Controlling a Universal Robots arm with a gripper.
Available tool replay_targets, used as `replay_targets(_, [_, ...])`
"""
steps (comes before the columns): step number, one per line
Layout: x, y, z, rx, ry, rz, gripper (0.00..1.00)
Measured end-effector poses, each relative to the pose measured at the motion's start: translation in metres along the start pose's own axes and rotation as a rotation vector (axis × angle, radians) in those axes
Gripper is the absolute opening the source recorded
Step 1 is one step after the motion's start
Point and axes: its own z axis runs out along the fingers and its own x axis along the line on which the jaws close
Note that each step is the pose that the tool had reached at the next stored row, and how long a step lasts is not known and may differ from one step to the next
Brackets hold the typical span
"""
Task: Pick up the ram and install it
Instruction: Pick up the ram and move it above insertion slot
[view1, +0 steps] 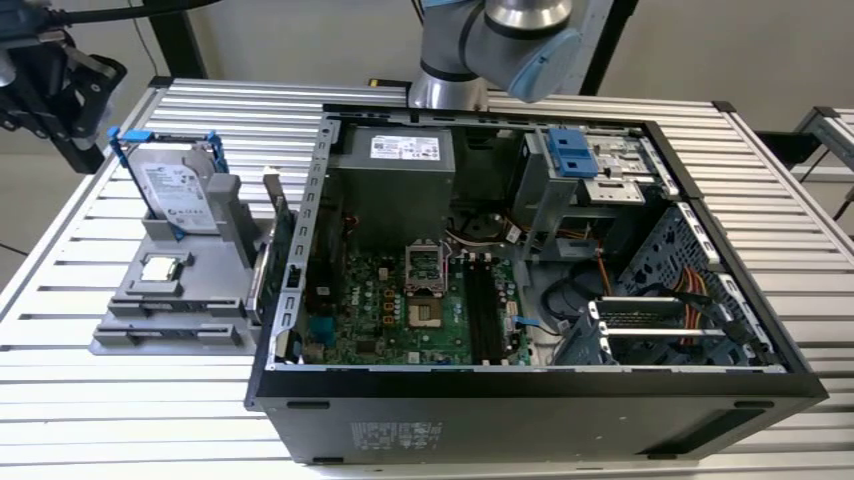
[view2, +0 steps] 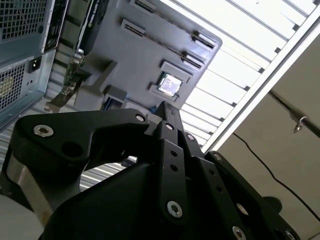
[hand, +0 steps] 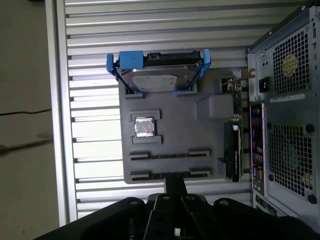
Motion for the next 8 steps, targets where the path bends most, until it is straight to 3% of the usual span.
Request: replay_targets(8, [-0.0004, -0.0062, -0.0002, 0.0001, 0.0008, 0.0, 0.0])
